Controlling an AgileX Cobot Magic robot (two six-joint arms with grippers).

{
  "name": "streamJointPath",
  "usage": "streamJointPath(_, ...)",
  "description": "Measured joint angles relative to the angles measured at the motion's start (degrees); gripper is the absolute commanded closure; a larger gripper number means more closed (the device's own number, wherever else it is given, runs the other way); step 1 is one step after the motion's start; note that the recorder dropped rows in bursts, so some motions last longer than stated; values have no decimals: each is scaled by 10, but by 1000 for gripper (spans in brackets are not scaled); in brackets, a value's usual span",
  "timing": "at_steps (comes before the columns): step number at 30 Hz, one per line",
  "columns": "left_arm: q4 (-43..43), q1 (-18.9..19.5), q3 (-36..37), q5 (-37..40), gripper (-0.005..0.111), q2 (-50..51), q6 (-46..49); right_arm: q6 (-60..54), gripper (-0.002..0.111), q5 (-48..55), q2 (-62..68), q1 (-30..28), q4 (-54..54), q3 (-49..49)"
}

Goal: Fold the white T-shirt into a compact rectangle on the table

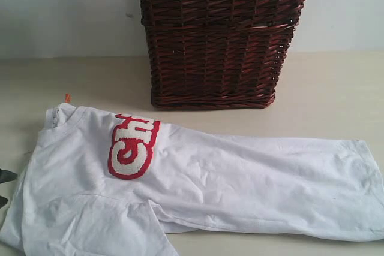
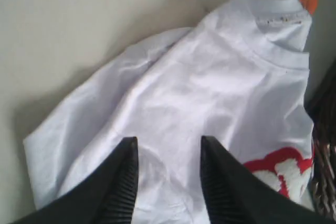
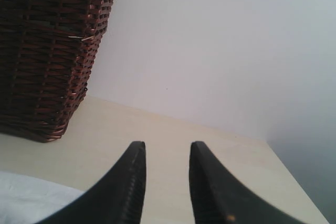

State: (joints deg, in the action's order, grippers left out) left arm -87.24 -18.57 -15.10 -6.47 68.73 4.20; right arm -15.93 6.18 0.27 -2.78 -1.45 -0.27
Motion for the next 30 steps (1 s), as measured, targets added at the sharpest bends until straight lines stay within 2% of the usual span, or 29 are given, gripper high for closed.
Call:
streamJointPath(3, 15, 0, 0, 11, 68, 0, 73, 0, 79, 0, 0, 0, 0, 0)
streamJointPath(9, 34, 0, 0, -4, 68, 0, 406, 0, 79, 0, 0, 0, 0, 0)
streamJointPath(11, 13, 0, 0, -17, 68, 0, 447, 0, 79, 0, 0, 0, 0, 0)
streamJointPath(13, -47, 0, 0, -40, 72, 0, 466, 0, 79, 0, 0, 0, 0, 0)
streamJointPath(16, -103, 0, 0, -76, 91, 0, 450, 0, 79, 0, 0, 0, 0, 0)
streamJointPath(19, -119, 0, 0, -64, 107, 0, 389, 0, 79, 0, 0, 0, 0, 0)
streamJointPath(26, -124, 0, 0, 45, 107, 17, 285, 0, 79, 0, 0, 0, 0, 0)
streamJointPath(30, -124, 0, 20, 45, 107, 30, 210, 0, 79, 0, 0, 0, 0, 0)
